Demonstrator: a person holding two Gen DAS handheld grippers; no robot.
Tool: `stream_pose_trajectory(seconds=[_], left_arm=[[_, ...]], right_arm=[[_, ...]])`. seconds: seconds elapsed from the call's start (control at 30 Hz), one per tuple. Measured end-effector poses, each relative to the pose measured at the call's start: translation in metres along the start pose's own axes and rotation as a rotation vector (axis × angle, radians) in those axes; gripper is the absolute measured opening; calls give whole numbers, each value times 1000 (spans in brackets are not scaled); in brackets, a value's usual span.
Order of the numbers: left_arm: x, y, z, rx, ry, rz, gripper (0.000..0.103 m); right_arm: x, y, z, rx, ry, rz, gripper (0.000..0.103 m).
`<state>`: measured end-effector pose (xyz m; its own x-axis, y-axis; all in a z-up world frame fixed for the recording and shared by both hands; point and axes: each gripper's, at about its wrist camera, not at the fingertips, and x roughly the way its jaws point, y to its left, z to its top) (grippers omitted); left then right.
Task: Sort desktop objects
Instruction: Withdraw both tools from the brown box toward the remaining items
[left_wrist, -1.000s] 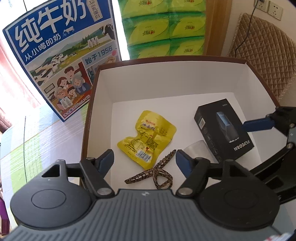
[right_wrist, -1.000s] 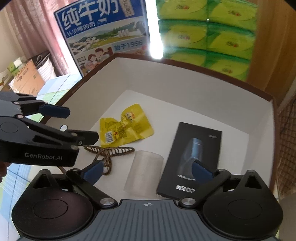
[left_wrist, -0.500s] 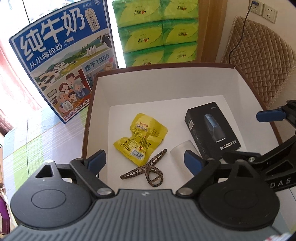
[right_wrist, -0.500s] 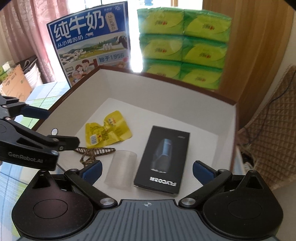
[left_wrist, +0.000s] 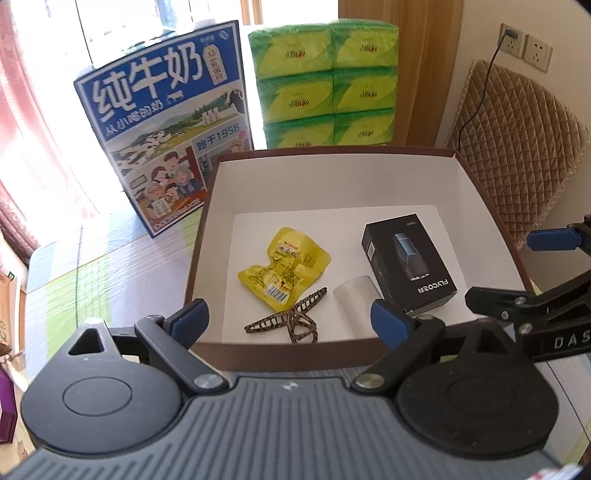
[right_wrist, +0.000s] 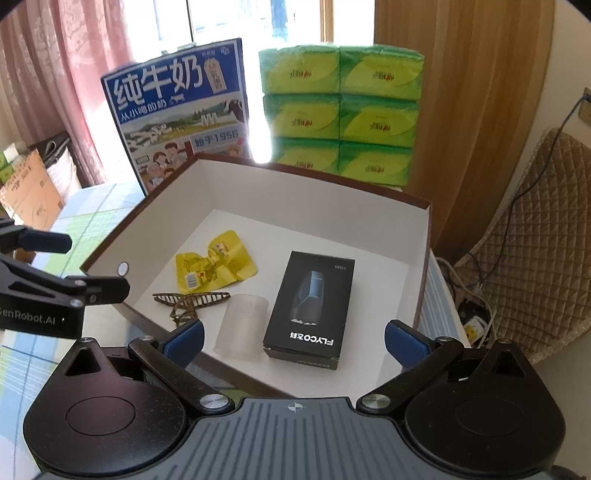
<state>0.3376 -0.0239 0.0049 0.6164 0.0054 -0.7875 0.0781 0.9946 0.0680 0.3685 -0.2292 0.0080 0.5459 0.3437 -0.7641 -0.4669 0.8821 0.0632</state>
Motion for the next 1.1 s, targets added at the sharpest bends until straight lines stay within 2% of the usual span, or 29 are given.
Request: stream_pose_trajectory(seconds=[0.33,0.67,0.83,1.1], left_arm=[[-57,-3,-40,-78,-50,9,94],[-108,-26,-88,-135,-97,46,94],[-122,-31,-121,-184,-74,74,94],[-136,-40,-168,-236,-19,110,94]], right_arm=[[-48,-3,-35,-23,-59,12,101],[-91,-4,-73,-89,-124,33,101],[-101,-5,-97,-116,-121,68,101],[-102,-8,-133,-112,-55,111,101]])
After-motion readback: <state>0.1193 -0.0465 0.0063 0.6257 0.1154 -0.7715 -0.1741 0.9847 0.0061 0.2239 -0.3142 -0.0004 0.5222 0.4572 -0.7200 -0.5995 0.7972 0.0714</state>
